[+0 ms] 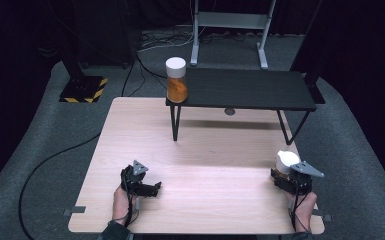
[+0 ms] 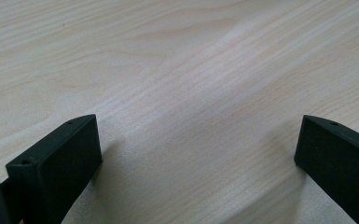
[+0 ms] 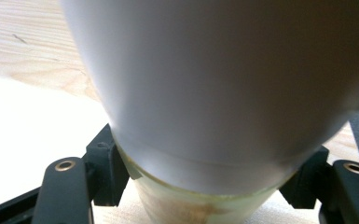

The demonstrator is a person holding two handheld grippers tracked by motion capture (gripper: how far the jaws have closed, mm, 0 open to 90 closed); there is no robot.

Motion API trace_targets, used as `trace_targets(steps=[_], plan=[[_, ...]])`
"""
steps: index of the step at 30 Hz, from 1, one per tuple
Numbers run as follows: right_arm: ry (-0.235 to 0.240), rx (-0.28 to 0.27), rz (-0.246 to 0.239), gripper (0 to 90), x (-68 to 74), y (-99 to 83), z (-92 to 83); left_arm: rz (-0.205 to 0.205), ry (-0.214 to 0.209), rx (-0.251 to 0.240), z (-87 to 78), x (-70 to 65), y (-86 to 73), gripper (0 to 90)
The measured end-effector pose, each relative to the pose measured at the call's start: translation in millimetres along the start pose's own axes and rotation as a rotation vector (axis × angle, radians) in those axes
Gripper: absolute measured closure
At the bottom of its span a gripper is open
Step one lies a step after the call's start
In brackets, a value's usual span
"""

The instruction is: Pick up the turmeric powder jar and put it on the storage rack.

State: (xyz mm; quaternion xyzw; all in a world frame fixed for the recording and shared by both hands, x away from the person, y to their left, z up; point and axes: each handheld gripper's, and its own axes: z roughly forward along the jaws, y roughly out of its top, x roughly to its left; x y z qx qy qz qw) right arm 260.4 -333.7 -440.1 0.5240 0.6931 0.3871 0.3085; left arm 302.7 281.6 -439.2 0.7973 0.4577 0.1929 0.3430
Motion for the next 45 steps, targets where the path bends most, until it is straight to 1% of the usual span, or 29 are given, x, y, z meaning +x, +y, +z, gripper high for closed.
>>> trace_targets(steps=[2,5,11,24,35,45], plan=[[0.008,-0.009,0.007,29.6,-0.3,0.9,-1.2,0.001,0.000,0.000,0.0,0.0,0.0,0.0],[0.007,-0.012,-0.007,29.6,2.5,4.7,-3.1,0.000,0.000,0.000,0.0,0.0,0.0,0.0],[0.014,-0.020,-0.010,29.7,4.5,12.9,-5.0,-0.001,0.000,0.000,0.0,-0.1,-0.1,0.0],[0.020,-0.034,0.007,29.6,-1.6,32.4,-11.2,0.000,0.000,0.000,0.0,-0.1,0.0,0.0],[0.008,-0.031,-0.004,29.7,-4.8,48.9,-15.8,0.001,0.001,-0.001,-0.1,-0.4,-0.2,0.0],[0.007,-0.038,-0.014,29.7,-9.0,64.7,-20.4,0.000,0.001,-0.001,-0.1,-0.3,-0.1,0.0]])
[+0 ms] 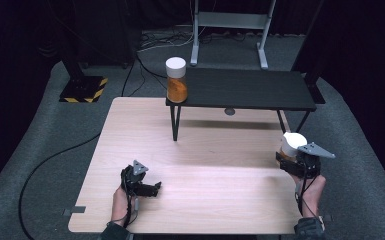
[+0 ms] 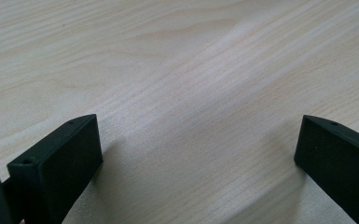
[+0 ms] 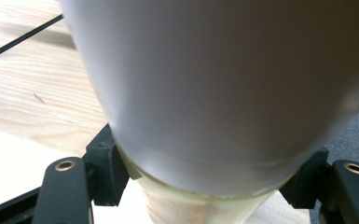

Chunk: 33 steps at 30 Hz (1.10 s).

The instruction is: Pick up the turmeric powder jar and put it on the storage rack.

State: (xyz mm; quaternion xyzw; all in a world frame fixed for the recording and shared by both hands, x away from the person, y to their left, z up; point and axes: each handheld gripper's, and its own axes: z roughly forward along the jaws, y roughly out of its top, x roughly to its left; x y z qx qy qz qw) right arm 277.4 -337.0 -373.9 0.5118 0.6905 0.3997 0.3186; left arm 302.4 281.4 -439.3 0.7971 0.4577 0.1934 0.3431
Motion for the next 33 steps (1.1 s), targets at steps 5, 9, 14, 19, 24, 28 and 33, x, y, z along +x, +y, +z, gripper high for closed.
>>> trace_targets(steps=[5,9,14,19,24,28,33], plan=[[-0.001,0.000,0.000,29.7,-3.1,6.1,-1.1,0.000,0.000,0.000,0.0,-0.2,0.0,0.0],[-0.004,0.001,-0.001,29.7,-4.6,11.6,-1.7,0.002,0.001,0.000,-0.1,-0.2,-0.1,0.0],[-0.003,-0.001,-0.008,29.6,-6.3,19.0,-2.8,0.001,0.001,-0.001,0.0,-0.2,-0.1,0.0],[-0.005,-0.003,-0.013,29.6,-7.9,26.2,-3.8,0.002,0.000,0.000,-0.1,-0.1,0.0,0.0],[-0.001,-0.016,-0.014,29.7,-11.4,32.9,-5.4,0.002,0.001,0.000,-0.1,-0.2,0.0,0.0],[-0.002,-0.024,-0.012,29.7,-13.5,37.5,-6.4,0.002,0.000,0.000,-0.1,-0.1,0.0,0.1],[-0.003,-0.029,-0.012,29.7,-15.6,42.7,-7.9,0.001,0.000,0.000,0.0,-0.1,0.0,0.1]])
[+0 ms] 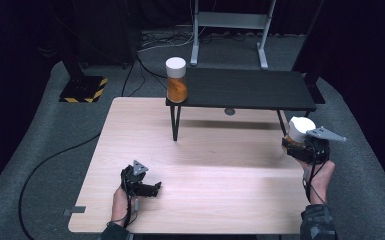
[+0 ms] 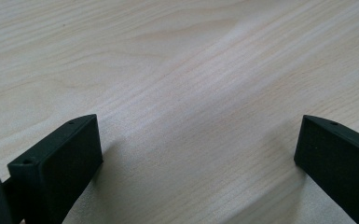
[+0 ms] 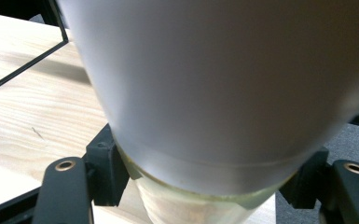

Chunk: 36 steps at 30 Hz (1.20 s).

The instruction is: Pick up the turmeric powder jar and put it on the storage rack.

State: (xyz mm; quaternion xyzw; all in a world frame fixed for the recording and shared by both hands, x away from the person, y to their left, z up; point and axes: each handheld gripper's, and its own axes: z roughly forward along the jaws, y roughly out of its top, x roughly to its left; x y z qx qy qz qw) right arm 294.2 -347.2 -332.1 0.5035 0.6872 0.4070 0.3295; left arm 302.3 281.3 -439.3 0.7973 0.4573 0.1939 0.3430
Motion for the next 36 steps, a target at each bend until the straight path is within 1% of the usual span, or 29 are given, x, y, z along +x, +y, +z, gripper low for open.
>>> trace_targets(steps=[18,29,36], plan=[[-0.009,-0.010,0.009,29.7,-12.3,21.5,-2.6,0.000,0.000,0.000,0.0,0.0,0.0,0.1],[-0.016,-0.014,-0.007,29.7,-16.1,37.1,-6.3,0.000,0.000,0.000,0.0,0.0,0.0,0.0],[-0.015,-0.016,-0.007,29.7,-18.8,45.0,-7.5,0.000,0.000,0.000,0.0,0.0,0.0,0.1]])
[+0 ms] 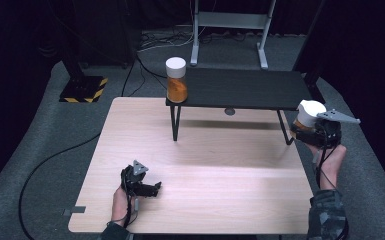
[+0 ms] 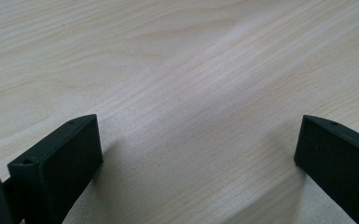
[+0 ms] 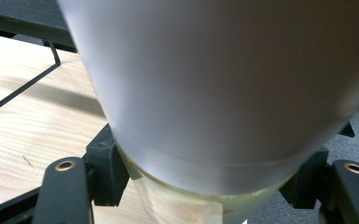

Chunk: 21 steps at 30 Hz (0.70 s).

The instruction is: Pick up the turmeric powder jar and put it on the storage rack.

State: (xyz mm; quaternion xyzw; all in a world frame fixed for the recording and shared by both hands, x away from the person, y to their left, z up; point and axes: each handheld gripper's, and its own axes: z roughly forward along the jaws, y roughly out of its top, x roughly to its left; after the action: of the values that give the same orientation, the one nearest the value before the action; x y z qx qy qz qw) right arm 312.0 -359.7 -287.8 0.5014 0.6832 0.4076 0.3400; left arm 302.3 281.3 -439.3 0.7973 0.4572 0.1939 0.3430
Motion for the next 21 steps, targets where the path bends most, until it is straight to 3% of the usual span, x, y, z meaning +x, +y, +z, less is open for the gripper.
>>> trace_targets(steps=[21], plan=[[-0.015,-0.009,-0.007,29.7,-5.1,22.0,-6.1,0.000,0.000,0.000,0.0,-0.1,0.0,0.1]])
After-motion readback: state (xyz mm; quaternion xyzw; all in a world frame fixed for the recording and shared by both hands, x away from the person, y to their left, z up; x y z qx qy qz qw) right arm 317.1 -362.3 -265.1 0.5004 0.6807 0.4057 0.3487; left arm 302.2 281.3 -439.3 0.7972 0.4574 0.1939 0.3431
